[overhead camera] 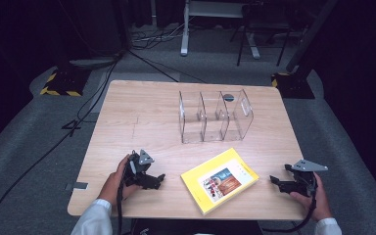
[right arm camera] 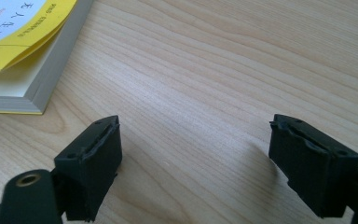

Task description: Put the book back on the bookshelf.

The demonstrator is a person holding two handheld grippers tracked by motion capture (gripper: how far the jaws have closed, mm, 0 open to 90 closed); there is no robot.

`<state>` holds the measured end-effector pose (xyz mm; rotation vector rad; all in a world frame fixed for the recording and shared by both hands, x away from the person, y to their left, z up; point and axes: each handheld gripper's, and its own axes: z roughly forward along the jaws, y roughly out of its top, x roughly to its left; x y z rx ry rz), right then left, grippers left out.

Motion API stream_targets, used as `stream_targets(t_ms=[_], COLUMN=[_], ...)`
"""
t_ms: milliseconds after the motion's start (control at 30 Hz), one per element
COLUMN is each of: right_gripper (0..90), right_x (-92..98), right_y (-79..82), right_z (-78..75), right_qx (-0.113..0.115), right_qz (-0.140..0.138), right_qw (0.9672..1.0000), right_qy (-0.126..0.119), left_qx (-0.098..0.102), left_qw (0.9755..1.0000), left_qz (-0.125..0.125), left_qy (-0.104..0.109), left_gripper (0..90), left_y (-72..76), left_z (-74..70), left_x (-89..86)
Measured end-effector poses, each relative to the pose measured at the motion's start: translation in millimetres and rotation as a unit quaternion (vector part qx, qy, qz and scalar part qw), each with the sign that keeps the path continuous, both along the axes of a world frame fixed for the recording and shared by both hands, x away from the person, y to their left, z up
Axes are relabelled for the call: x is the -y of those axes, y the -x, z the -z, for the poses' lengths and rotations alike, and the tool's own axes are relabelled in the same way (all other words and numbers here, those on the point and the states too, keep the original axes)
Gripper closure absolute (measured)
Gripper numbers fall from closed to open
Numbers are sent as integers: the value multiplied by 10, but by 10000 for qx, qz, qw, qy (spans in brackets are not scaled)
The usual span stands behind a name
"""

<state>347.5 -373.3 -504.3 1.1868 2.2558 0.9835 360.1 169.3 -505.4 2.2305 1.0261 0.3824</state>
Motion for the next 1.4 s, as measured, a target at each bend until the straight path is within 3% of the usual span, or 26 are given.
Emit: stream_targets(t_ms=[200, 267, 400, 567, 633, 733, 1067, 1333, 1400], right_gripper=[196, 196, 193, 179, 178, 172, 161, 147, 149], right_x=[-23, -51, -146, -381, -461, -585, -851, -869, -880], right_y=[10, 27, 80, 161, 178, 196, 109, 29, -11], right_z=[0, -1, -28, -83, -103, -125, -128, -112, -109], right_qx=[-78, -40, -221, -490, -588, -702, -738, -668, -644], right_qz=[-164, -237, -391, -866, -893, -1024, -1313, -1479, -1391], right_qw=[9998, 9997, 9990, 9946, 9936, 9911, 9871, 9855, 9871], right_qy=[-69, -43, 37, 279, 367, 482, 543, 490, 471], left_qx=[-25, -45, -68, -55, -55, -46, -54, -60, -71], left_qw=[9999, 9994, 9966, 9939, 9918, 9907, 9852, 9814, 9806], left_qz=[105, 332, 822, 1103, 1278, 1362, 1712, 1919, 1960], left_qy=[31, 43, 38, 31, 57, 38, 49, 66, 55], left_gripper=[6, 6, 3, 2, 2, 2, 5, 3, 2], left_y=[57, 119, 242, 266, 279, 280, 248, 184, 178], left_z=[4, 4, 3, 3, 5, 4, 2, 3, 2], left_x=[4, 12, 71, 208, 274, 349, 576, 680, 715])
